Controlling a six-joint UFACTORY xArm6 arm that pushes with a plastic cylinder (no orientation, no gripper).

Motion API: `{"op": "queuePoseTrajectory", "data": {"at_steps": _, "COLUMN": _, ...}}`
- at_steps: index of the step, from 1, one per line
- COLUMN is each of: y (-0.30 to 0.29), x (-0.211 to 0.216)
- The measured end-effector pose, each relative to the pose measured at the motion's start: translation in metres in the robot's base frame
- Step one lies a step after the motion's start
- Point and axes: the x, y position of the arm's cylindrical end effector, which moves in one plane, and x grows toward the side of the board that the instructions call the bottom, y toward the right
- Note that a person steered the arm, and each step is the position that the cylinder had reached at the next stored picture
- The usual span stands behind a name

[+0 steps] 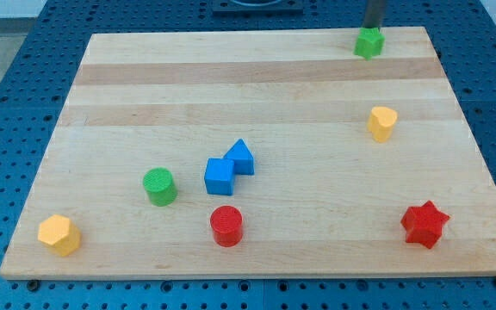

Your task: Push the green star to the top left of the heart

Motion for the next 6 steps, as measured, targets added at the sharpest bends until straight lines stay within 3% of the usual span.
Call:
{"op": "queuePoseTrajectory", "data": {"at_steps": 4, "y": -0.016, "x": 0.057}}
{"op": "queuePoseTrajectory", "data": {"at_steps": 6, "y": -0.035, "x": 0.115}}
